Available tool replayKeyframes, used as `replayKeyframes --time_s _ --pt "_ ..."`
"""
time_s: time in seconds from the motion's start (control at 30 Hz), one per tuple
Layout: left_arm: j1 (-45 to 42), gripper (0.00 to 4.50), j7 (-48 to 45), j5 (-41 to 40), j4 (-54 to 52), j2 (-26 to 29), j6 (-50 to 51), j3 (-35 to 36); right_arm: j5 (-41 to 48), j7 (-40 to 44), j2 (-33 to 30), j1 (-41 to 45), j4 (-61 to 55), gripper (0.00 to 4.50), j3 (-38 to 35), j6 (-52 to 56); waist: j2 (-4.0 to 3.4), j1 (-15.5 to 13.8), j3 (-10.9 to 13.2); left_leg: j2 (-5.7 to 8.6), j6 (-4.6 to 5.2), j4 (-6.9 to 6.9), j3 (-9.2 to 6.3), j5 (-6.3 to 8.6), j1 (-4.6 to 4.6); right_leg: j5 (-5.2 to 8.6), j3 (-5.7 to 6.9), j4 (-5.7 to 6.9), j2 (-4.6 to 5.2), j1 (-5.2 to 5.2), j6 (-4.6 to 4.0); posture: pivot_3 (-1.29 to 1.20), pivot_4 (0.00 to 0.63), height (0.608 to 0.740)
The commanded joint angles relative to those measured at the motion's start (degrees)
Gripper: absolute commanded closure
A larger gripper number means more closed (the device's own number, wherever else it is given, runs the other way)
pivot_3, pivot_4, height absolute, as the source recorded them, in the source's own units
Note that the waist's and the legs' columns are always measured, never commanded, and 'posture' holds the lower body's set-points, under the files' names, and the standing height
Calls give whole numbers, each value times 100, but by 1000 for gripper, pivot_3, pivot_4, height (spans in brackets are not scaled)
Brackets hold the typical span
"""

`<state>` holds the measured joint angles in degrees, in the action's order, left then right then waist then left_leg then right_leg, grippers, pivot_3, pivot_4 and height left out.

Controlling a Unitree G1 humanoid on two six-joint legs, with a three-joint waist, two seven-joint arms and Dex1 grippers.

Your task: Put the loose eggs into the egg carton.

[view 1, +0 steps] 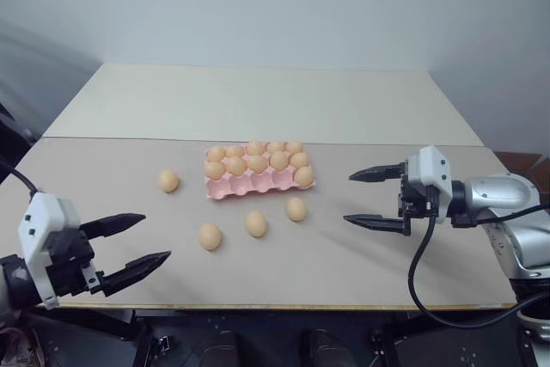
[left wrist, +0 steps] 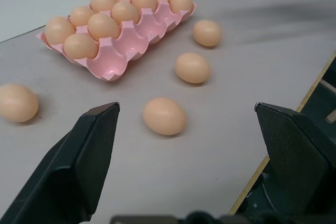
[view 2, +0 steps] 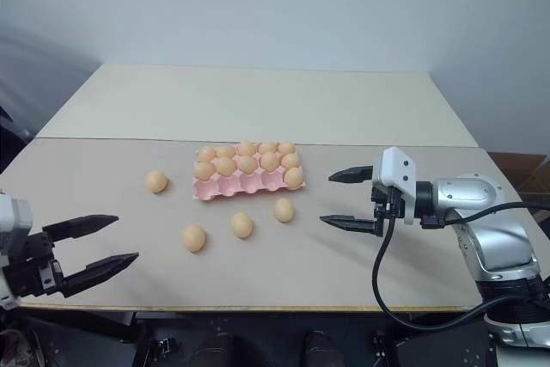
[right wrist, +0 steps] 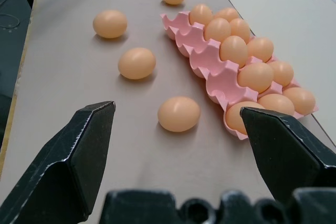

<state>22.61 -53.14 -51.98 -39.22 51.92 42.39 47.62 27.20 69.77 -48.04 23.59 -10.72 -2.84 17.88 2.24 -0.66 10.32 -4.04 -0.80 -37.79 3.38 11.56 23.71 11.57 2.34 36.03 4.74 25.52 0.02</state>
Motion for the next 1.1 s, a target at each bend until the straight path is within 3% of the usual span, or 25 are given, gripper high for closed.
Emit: replayKeyframes --time_s 0.03,0.8,1.1 --pt "-93 9 88 -119 -12 21 -2 105 45 10 -47 31 -147 89 -133 -93 0 0 0 0 0 0 0 0 0 0 0 0 0 0 0 0 150 740" --pt "-512 9 -52 164 231 128 -205 -372 -70 -37 -118 182 -237 89 18 35 0 10 0 0 0 0 1 0 2 0 0 -1 0 2 0 0 150 740" --pt "-589 9 -123 194 285 173 -242 -414 -589 -312 380 484 -162 89 790 -110 0 10 0 -2 0 0 1 0 0 -1 -2 3 -3 5 -1 0 150 740"
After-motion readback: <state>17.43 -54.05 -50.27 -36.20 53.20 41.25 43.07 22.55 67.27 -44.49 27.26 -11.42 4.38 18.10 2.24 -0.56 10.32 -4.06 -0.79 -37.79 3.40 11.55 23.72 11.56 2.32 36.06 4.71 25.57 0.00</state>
